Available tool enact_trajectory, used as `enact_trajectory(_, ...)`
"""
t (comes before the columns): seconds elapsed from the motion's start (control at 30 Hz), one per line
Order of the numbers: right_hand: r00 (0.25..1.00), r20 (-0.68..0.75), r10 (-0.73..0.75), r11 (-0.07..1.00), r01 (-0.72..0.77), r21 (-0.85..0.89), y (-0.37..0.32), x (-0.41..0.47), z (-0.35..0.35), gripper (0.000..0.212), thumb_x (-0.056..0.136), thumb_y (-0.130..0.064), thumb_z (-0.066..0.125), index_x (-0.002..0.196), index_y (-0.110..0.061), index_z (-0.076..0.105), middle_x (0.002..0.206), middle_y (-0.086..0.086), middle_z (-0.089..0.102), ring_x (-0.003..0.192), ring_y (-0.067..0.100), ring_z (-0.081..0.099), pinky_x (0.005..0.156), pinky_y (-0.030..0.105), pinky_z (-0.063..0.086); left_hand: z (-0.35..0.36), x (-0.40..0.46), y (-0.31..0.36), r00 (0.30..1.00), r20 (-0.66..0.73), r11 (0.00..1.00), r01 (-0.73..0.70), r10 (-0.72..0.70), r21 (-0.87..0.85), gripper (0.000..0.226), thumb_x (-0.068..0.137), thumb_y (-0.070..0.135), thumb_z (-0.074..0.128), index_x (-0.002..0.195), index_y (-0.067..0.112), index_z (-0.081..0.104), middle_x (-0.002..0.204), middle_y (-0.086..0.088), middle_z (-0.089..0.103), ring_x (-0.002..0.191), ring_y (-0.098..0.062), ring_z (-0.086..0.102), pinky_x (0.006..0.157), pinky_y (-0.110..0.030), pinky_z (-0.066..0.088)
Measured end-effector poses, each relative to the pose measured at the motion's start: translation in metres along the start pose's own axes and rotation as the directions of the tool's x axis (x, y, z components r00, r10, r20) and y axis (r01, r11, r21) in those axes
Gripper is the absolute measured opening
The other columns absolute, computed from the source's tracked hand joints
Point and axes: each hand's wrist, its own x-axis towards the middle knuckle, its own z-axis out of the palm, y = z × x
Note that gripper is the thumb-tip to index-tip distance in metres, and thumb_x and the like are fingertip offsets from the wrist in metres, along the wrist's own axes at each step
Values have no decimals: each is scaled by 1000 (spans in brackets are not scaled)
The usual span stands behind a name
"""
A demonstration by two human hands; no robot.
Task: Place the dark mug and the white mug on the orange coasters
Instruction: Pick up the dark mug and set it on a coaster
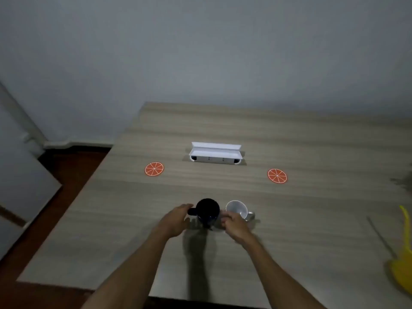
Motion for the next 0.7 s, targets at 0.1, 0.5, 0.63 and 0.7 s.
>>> enact_trajectory(0.1, 995, -19, 94, 989, -91, 121, 15, 0, 13, 42, 72, -7, 39, 100, 16, 59, 77, 11, 54, 74, 21, 50, 63, 32, 37, 9, 5, -2, 999, -48, 998, -18, 16, -52, 52, 95, 15, 53, 145, 13, 41, 147, -5, 48, 131, -25, 50, 108, -37, 43)
enact_trajectory(0.5, 892, 183, 413, 633, -425, 647, 26, 20, 53, 45, 92, 6, 21, 129, 5, 48, 96, 17, 59, 101, 28, 64, 82, 32, 49, 21, 37, -17, 986, -148, 963, -113, 79, -243, 21, 92, 12, 62, 109, 14, 75, 100, -4, 79, 90, -16, 72, 83, -37, 56)
enact_trajectory(0.63, 905, 185, 382, 548, -383, 743, 21, 24, 61, 49, 91, 10, 22, 136, 7, 41, 110, 21, 58, 98, 24, 60, 104, 38, 42, 17, 35, -22, 977, -191, 933, -155, 95, -325, 22, 93, 11, 63, 111, 14, 75, 100, 0, 79, 93, -10, 74, 87, -37, 58)
enact_trajectory(0.7, 905, 199, 376, 481, -373, 793, 17, 24, 62, 53, 90, 11, 20, 140, 4, 37, 137, 25, 48, 131, 34, 46, 113, 41, 34, 9, 33, -22, 975, -205, 925, -157, 89, -345, 21, 94, 12, 61, 110, 16, 74, 96, 0, 80, 90, -11, 74, 85, -38, 59)
